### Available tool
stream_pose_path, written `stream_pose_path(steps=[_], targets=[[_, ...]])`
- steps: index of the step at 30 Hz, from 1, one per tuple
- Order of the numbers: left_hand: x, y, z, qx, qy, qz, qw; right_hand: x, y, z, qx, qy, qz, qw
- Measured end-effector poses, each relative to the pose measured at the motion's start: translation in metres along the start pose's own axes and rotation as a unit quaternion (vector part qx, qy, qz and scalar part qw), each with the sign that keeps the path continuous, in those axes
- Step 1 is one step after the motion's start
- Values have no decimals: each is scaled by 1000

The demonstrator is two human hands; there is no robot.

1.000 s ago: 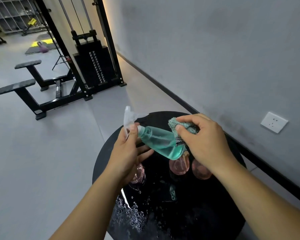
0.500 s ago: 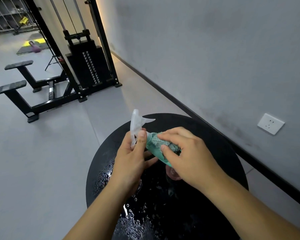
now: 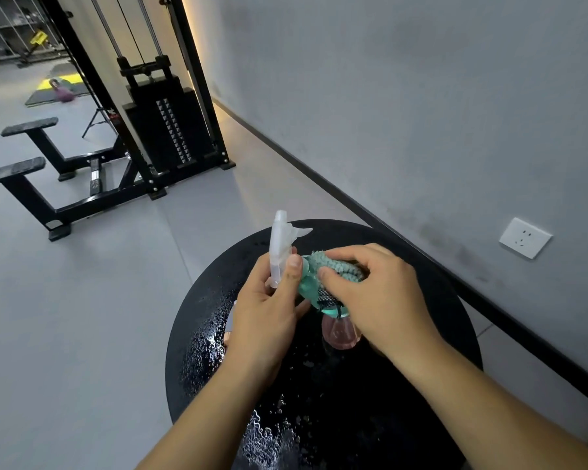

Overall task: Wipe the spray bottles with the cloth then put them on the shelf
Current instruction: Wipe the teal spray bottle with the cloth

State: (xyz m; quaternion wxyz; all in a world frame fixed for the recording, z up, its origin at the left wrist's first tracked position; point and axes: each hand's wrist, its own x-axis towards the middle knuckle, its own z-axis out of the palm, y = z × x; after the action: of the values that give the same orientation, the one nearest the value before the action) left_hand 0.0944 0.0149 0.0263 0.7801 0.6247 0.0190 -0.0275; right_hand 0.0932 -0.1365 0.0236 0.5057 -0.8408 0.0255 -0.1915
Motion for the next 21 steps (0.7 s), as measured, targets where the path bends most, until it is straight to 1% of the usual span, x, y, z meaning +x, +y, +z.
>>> stream_pose_path(steps=[2, 5, 8, 12, 17, 19, 21], targets=[[-1, 1, 2, -7, -4, 3, 1000, 2, 2, 0, 9, 19, 14, 1000], [-1, 3, 3, -10, -1, 7, 1000, 8, 4, -2, 34, 22, 38, 998], [-2, 6, 1, -6, 12, 20, 1000, 8, -1, -4, 39, 10, 1, 999], [-3, 11, -3, 0, 24, 48, 999, 2, -8, -2, 43, -27, -54, 997], [-6, 13, -3, 11, 24, 64, 998, 11, 3, -9, 41, -10, 1, 999], [-6, 14, -4, 12, 31, 64, 997, 10, 2, -8, 38, -4, -4, 999], [-5, 14, -5, 8, 37, 59, 998, 5, -6, -6, 48, -18, -26, 998]])
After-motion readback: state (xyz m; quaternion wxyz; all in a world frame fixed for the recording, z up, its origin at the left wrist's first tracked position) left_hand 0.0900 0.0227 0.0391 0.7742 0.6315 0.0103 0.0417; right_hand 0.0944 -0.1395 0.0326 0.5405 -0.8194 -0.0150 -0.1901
